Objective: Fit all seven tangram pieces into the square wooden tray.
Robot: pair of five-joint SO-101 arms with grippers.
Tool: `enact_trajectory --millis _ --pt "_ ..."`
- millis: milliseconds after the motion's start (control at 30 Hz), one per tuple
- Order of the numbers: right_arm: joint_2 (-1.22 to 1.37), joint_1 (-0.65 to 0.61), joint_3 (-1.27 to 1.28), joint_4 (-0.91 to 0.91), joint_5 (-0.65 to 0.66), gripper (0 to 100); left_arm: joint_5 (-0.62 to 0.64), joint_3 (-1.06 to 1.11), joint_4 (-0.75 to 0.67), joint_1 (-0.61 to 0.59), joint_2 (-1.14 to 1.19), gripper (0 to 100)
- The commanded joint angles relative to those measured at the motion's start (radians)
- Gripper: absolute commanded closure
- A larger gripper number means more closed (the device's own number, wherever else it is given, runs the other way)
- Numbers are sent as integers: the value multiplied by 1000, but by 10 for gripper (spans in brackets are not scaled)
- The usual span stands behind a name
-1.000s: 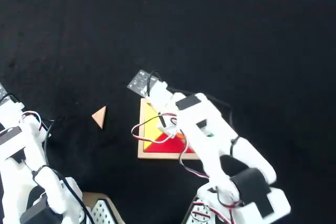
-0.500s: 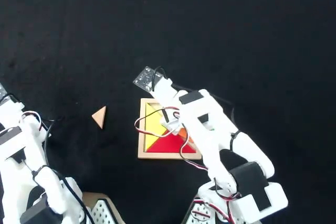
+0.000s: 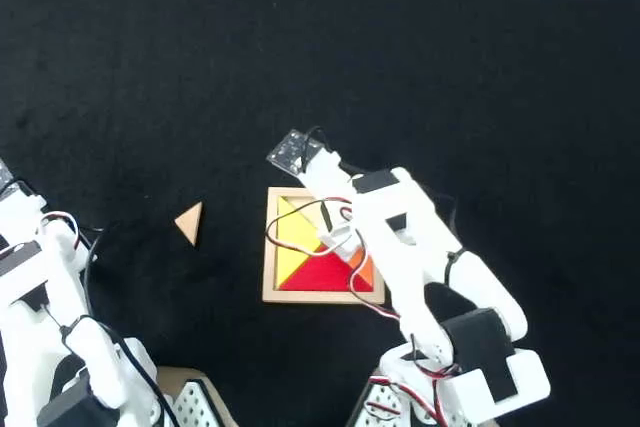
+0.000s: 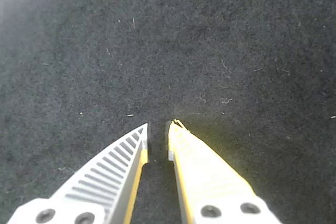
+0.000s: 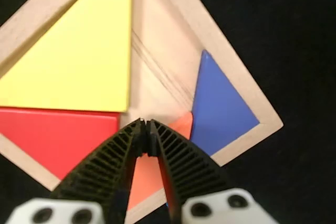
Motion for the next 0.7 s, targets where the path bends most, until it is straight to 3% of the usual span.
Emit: enact_trajectory --millis 0,167,300,667 --pt "-31 21 -27 15 12 988 3 -10 -14 13 -11 920" --pt "-150 21 -22 66 37 988 3 -10 -14 13 -11 920" --pt "-222 -5 25 -57 -52 988 3 -10 -14 13 -11 920" --pt "53 -68 -74 -114 -57 988 3 -10 -14 13 -11 920"
